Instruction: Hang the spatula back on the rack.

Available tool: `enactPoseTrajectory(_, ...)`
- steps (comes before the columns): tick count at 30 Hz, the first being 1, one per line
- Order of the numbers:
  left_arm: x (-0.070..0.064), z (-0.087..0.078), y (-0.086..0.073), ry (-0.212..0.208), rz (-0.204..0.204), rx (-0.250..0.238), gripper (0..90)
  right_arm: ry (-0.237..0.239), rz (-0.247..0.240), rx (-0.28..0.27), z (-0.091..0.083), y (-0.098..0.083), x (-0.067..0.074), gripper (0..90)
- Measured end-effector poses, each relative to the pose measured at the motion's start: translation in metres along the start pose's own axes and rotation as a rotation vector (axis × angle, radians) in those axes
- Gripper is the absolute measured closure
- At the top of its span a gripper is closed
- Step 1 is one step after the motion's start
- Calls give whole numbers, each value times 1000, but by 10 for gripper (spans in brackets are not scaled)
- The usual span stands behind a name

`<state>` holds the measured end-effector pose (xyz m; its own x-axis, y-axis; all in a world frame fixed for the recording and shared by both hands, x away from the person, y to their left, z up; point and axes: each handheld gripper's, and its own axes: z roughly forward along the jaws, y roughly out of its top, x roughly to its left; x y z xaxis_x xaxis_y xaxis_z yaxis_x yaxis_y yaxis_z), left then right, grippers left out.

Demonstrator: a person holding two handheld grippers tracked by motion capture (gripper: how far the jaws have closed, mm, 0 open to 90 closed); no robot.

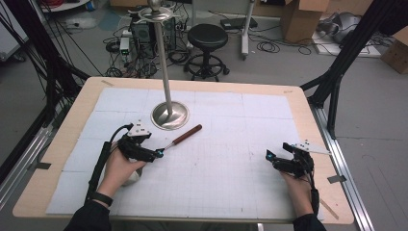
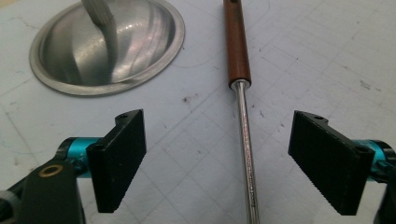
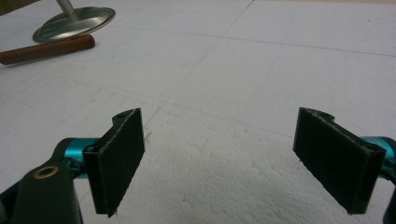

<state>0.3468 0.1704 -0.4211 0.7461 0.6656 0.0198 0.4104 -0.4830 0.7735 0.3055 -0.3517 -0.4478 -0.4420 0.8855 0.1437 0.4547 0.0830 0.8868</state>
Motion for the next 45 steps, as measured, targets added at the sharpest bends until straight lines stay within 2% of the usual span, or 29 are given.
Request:
enactPoseTrajectory(8,-4,11,-2,-8,19,64,249,-3,-5,0,0,0,0,160)
enactPoseTrajectory(10,-5,13,-3,-6,27,91,278,-2,-3,0,0,0,0,160)
enactPoseTrajectory(17,-6,18,-4,-19,37,139,349,0,-5,3,0,0,0,160)
enactPoseTrajectory(20,-4,18,-5,-33,16,146,372,1,-6,5,0,0,0,160)
enactPoseTrajectory(24,-3,17,-4,-45,16,149,425,3,-6,5,0,0,0,160)
enactPoseTrajectory(33,-2,17,-2,-45,-3,161,526,3,-5,5,1,0,0,164)
enactPoseTrajectory(37,-2,17,-1,-39,-5,169,566,3,-3,8,1,0,1,164)
enactPoseTrajectory(43,-7,18,5,-41,27,206,661,2,-6,9,1,0,0,165)
enactPoseTrajectory(45,-7,19,6,-38,23,217,679,3,-5,8,1,0,1,165)
